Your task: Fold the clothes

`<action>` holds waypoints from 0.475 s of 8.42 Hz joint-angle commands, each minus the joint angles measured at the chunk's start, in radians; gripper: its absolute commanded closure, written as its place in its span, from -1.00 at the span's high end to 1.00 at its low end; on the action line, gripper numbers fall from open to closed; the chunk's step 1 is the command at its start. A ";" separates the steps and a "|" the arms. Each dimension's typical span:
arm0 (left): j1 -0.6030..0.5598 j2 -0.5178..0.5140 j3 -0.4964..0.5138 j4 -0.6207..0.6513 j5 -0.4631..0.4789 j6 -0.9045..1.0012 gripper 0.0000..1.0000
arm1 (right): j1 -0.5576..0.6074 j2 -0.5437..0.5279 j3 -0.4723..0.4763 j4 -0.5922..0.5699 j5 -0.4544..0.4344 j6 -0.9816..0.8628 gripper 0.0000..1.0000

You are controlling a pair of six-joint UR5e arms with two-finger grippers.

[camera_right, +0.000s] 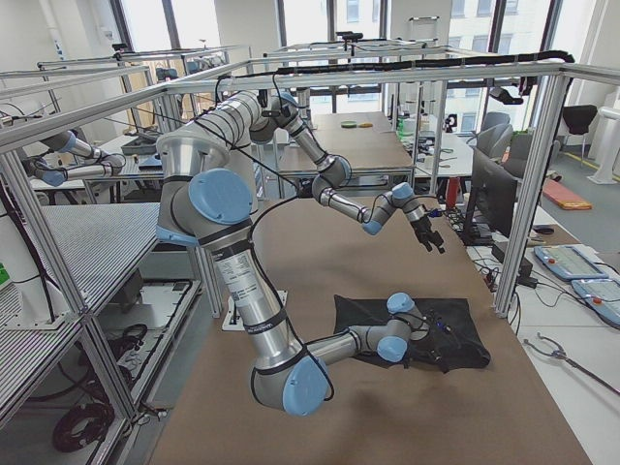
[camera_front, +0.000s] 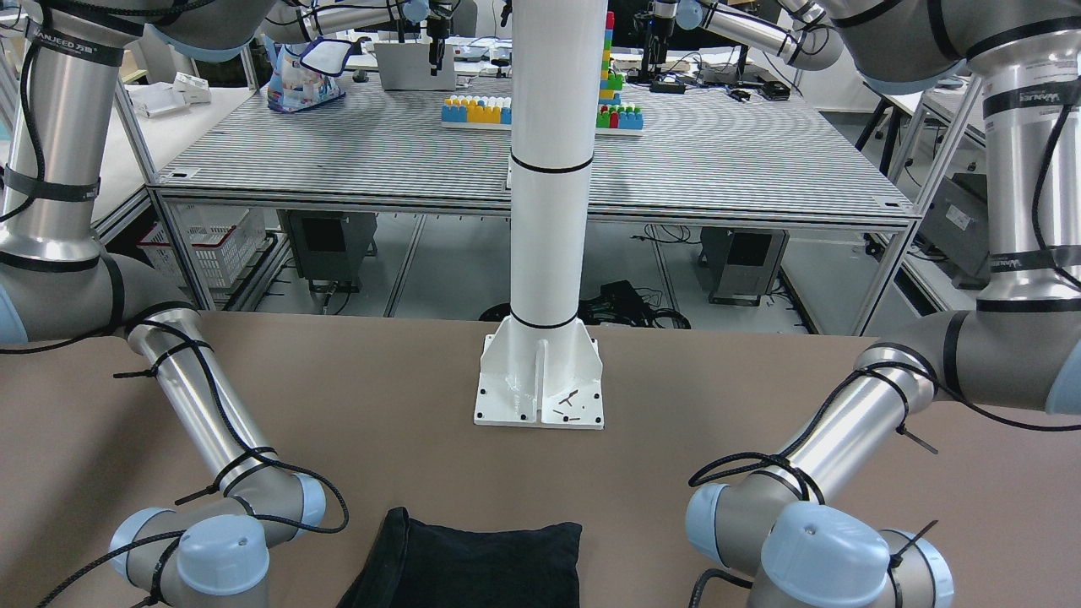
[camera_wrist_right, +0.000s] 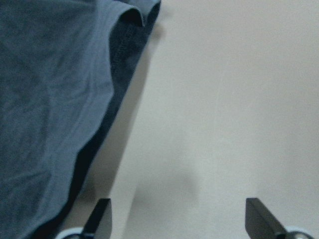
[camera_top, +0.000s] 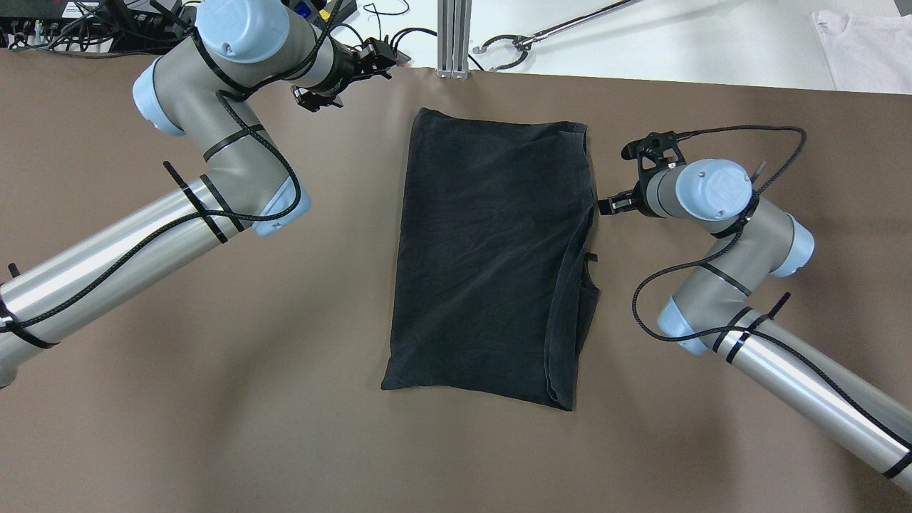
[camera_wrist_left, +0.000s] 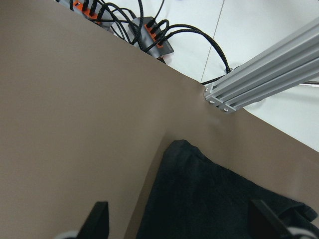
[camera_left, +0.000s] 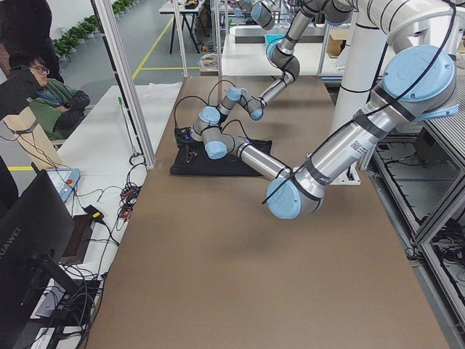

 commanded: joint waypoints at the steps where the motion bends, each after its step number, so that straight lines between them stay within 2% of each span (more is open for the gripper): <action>1: 0.004 -0.004 0.002 0.000 0.000 0.000 1.00 | 0.027 -0.052 0.042 0.003 0.052 -0.019 0.89; 3: 0.004 -0.004 0.002 0.000 0.000 0.000 1.00 | 0.078 -0.049 0.135 -0.009 0.216 0.050 0.89; 4: 0.004 -0.004 0.002 0.000 0.000 0.000 1.00 | 0.073 -0.049 0.175 -0.009 0.215 0.188 0.89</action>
